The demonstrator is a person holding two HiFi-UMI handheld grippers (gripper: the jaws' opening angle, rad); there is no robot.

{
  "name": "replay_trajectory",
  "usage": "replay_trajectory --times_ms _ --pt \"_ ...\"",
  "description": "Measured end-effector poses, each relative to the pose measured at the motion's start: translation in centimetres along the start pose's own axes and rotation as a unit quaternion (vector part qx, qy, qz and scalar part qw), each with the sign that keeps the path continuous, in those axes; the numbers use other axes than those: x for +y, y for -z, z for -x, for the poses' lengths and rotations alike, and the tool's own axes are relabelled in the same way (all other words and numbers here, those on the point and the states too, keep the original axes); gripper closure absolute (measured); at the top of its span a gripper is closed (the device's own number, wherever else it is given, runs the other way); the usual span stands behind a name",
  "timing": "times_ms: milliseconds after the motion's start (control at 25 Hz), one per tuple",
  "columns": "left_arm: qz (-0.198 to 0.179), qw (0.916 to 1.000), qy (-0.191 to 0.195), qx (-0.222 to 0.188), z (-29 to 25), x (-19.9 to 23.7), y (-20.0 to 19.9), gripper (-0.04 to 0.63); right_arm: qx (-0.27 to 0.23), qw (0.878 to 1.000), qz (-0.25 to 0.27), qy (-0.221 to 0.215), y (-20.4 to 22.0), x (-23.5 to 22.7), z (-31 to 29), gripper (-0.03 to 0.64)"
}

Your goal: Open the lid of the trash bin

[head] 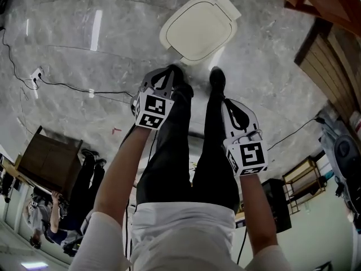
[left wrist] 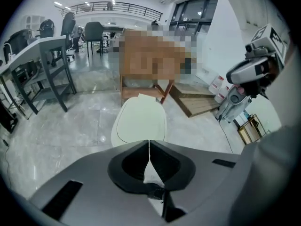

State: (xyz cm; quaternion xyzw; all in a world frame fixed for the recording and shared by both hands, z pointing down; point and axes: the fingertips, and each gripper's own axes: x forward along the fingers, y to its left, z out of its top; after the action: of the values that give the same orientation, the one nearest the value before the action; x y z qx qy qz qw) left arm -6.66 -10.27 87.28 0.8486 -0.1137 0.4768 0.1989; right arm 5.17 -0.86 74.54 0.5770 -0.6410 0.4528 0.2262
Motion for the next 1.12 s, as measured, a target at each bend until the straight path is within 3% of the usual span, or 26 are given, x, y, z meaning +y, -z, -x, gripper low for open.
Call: replay_trajectory --times_ms 680,800,1120 --pt "-0.057 0.995 0.004 0.082 -9.2 2.1 3.9 0.572 0.018 1.0 -0.014 -0.009 3.1 -1.6 -4.5 0.583" --pt "-0.074 0.9902 0.005 0.119 -10.3 2.2 5.0 0.495 0.02 1.0 -0.019 -0.008 3.2 -2.1 -4.6 0.583" --pt "-0.08 0.9882 -0.005 0.131 -10.8 2.5 5.6 0.491 0.019 1.0 -0.025 -0.003 3.3 -2.2 -4.9 0.583"
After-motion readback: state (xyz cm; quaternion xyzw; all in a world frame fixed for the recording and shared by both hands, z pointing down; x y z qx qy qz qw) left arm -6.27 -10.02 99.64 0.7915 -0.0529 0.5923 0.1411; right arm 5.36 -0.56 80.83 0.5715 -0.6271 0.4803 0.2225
